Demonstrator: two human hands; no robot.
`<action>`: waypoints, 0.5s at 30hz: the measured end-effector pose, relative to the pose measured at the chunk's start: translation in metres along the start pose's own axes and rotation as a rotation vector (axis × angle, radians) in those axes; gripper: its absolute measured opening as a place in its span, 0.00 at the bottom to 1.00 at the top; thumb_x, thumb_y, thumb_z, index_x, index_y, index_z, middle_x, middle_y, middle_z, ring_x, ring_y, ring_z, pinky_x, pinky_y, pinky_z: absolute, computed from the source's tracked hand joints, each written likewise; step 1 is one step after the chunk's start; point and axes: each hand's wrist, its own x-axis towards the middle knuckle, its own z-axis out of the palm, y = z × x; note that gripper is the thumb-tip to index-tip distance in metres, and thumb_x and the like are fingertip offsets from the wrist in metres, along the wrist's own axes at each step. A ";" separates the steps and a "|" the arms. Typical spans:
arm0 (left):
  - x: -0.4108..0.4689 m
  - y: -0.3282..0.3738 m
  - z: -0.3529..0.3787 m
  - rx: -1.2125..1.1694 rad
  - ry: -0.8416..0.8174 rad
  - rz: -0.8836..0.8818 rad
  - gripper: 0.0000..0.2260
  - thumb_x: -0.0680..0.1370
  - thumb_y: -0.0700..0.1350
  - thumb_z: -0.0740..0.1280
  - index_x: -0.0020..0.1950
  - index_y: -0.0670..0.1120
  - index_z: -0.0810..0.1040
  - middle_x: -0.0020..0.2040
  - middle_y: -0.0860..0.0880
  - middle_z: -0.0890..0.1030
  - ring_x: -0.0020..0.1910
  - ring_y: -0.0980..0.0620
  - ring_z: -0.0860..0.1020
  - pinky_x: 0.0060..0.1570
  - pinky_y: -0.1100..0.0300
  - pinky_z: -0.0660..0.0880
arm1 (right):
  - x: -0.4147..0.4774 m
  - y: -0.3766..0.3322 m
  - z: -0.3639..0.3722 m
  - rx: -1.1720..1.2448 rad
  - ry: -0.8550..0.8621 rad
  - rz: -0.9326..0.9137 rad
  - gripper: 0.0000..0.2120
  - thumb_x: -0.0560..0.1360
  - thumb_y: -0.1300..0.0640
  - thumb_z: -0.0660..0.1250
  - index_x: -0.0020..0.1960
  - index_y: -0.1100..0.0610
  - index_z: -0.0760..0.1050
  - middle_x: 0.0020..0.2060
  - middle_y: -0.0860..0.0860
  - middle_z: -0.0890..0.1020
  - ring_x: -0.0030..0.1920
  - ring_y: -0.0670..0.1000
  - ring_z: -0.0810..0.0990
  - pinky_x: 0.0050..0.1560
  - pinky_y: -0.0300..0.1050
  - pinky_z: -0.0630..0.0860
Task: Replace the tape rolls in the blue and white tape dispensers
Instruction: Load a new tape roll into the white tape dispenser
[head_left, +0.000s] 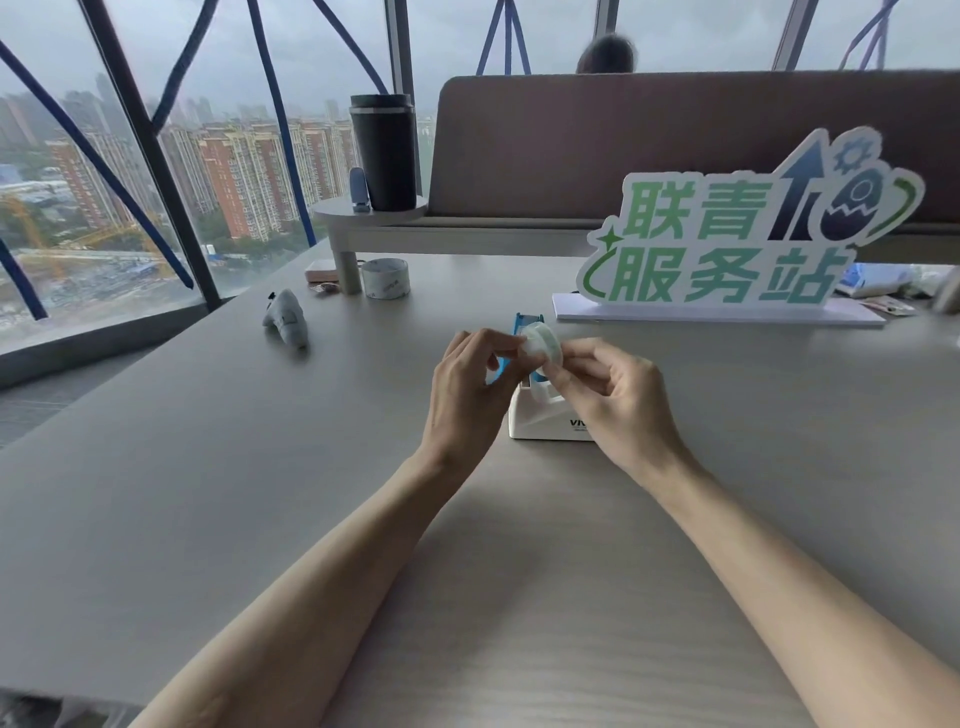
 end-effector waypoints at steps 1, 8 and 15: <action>0.001 0.000 -0.001 -0.016 -0.006 -0.017 0.05 0.72 0.43 0.74 0.43 0.46 0.79 0.38 0.62 0.75 0.38 0.61 0.73 0.39 0.70 0.67 | 0.000 0.000 0.000 0.002 -0.010 -0.004 0.08 0.74 0.57 0.71 0.52 0.58 0.81 0.45 0.51 0.87 0.47 0.46 0.85 0.51 0.45 0.80; 0.004 0.007 -0.002 -0.147 -0.090 -0.123 0.03 0.73 0.42 0.73 0.44 0.48 0.80 0.37 0.53 0.78 0.34 0.53 0.74 0.38 0.56 0.72 | 0.005 -0.003 -0.005 0.067 0.011 0.019 0.07 0.75 0.57 0.69 0.51 0.60 0.80 0.44 0.51 0.86 0.45 0.45 0.84 0.47 0.35 0.76; 0.008 0.006 -0.004 -0.210 -0.270 -0.186 0.15 0.75 0.47 0.71 0.61 0.48 0.76 0.53 0.52 0.81 0.44 0.56 0.77 0.45 0.62 0.75 | 0.005 -0.002 -0.010 0.073 0.001 0.063 0.06 0.75 0.56 0.69 0.50 0.55 0.81 0.44 0.50 0.86 0.46 0.47 0.84 0.53 0.48 0.79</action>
